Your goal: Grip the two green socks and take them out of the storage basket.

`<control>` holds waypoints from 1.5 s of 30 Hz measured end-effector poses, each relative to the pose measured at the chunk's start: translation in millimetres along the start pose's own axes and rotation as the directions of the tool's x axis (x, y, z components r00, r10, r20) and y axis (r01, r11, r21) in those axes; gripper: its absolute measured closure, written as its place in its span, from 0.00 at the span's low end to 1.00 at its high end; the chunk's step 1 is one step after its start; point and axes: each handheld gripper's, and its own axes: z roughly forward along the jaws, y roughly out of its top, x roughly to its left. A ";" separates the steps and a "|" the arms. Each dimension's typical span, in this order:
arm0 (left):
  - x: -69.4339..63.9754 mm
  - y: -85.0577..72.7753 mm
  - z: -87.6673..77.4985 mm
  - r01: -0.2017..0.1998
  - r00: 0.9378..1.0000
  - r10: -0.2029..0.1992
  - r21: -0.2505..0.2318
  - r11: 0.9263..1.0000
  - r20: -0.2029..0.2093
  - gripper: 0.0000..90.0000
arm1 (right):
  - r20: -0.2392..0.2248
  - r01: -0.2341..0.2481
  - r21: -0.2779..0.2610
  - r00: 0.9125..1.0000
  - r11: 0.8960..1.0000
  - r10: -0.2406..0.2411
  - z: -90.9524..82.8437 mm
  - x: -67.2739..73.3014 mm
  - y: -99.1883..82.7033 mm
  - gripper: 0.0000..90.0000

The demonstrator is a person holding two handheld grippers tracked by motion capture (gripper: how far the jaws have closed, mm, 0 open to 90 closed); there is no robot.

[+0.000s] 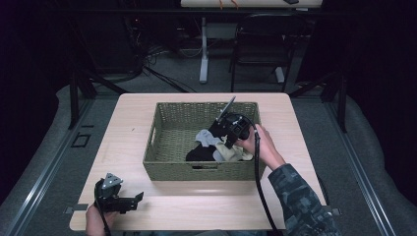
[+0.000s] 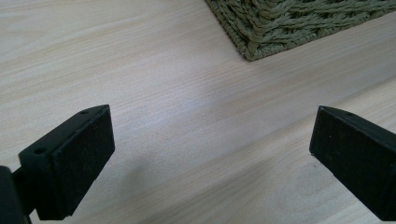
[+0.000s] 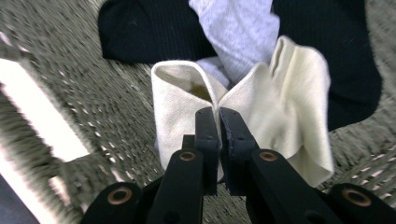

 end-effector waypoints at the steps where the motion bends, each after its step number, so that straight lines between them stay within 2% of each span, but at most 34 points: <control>1: -0.1 0.0 0.0 0.000 1.000 0.000 0.000 1.000 0.000 0.00 | 0.004 0.003 -0.001 1.000 1.000 -0.003 -3.5 0.0 0.2 0.96; 9: 0.4 0.4 -0.4 -0.003 1.000 0.003 0.013 1.000 0.005 0.00 | 0.018 -0.002 -0.035 1.000 0.999 0.002 -26.0 -4.1 0.9 0.96; 17: 0.2 0.1 0.1 0.000 1.000 0.000 0.003 1.000 0.002 0.00 | 0.026 -0.002 -0.064 1.000 0.998 0.004 -43.4 -4.1 3.5 0.96; 32: 0.1 0.3 1.0 -0.002 1.000 0.002 0.010 1.000 0.006 0.00 | 0.038 -0.004 -0.077 0.999 0.997 0.007 -63.8 -5.1 13.4 0.96; 45: -0.1 0.5 1.3 -0.004 1.000 0.004 0.010 1.000 0.006 0.00 | 0.059 -0.018 -0.114 0.998 0.993 0.025 -96.8 -12.7 19.7 0.96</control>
